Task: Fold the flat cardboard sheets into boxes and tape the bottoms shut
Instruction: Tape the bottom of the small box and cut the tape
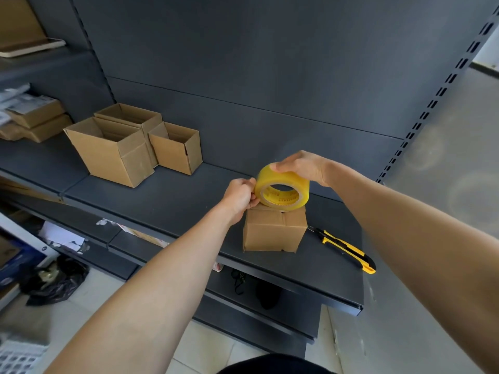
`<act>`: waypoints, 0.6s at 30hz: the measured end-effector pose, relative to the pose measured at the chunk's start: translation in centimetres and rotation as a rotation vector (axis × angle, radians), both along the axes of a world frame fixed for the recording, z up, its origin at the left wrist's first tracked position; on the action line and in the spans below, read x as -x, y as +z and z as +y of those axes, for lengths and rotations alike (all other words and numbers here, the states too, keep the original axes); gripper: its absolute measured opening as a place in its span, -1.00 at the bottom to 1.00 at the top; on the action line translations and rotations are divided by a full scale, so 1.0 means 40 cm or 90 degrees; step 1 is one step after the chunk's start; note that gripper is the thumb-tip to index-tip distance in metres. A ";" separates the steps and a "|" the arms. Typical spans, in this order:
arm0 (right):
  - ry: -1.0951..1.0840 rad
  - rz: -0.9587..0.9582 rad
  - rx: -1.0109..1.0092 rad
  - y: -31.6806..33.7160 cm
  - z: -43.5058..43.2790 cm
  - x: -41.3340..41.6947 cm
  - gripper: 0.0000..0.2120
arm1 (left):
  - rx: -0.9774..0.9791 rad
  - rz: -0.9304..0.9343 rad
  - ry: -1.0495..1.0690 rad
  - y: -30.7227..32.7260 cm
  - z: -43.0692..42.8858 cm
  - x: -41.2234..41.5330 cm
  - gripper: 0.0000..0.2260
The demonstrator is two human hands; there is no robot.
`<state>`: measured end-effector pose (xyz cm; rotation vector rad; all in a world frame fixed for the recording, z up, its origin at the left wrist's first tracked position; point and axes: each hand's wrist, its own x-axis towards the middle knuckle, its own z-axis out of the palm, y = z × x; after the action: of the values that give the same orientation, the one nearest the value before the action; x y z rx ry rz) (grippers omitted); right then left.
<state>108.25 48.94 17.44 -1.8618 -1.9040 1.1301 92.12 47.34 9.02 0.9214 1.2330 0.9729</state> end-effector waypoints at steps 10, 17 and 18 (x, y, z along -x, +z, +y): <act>0.088 -0.176 -0.051 0.022 0.026 -0.011 -0.62 | -0.012 0.190 -0.036 -0.021 0.016 -0.021 -0.90; 0.095 -0.454 -0.022 0.016 0.020 -0.036 -0.52 | -0.012 0.118 0.022 -0.039 0.009 -0.032 -0.81; 0.104 -0.490 -0.015 0.015 0.017 -0.033 -0.51 | -0.014 0.109 0.025 -0.042 0.006 -0.032 -0.80</act>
<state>109.58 49.62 18.04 -2.3809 -2.4622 0.4219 93.38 47.59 7.33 1.0178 1.3910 0.9561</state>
